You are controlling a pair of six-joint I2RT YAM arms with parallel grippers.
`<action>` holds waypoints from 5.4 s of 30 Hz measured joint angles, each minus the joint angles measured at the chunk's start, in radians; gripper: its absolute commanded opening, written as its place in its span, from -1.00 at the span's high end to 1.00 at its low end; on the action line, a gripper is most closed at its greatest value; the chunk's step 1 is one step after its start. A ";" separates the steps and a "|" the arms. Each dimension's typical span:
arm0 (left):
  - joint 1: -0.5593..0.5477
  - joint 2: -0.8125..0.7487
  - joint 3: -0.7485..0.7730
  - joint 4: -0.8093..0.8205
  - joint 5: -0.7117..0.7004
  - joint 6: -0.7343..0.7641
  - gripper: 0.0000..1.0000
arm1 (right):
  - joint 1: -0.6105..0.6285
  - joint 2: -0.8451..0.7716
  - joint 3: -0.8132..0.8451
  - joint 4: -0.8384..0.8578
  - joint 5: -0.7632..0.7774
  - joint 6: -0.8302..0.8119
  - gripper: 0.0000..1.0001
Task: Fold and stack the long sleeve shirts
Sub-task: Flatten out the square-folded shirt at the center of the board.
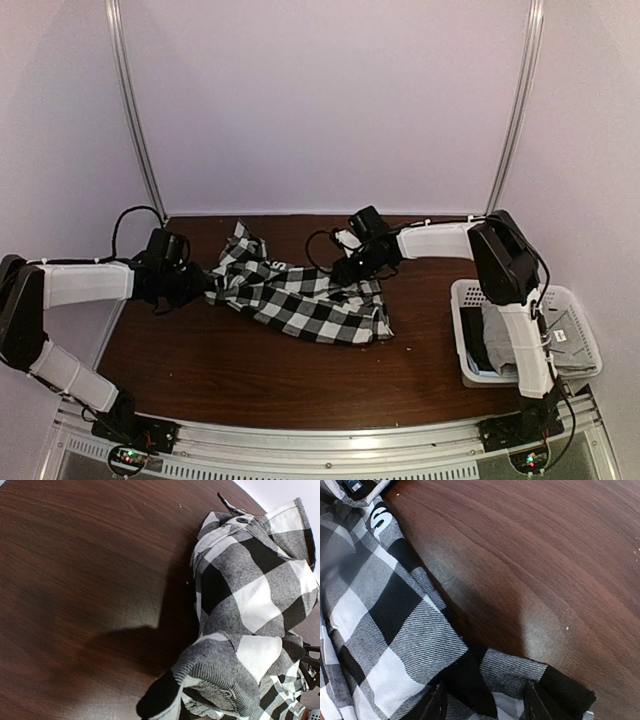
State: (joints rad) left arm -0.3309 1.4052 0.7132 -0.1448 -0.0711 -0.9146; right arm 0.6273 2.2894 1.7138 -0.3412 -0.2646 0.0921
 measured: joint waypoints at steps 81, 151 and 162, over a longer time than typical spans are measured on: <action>0.467 0.837 1.478 -0.531 0.024 0.454 0.98 | -0.564 0.000 0.547 -0.407 0.599 0.116 0.89; -0.617 0.544 0.631 -0.382 -0.182 0.126 -0.02 | 0.395 -0.704 -0.856 0.082 0.288 0.679 0.15; -0.617 0.585 0.652 -0.379 -0.159 0.108 0.25 | 0.399 -0.691 -0.896 0.176 0.225 0.711 0.20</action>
State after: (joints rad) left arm -0.9482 1.9900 1.3655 -0.5240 -0.2298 -0.8070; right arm 1.0267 1.5986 0.8177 -0.1654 -0.0395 0.8032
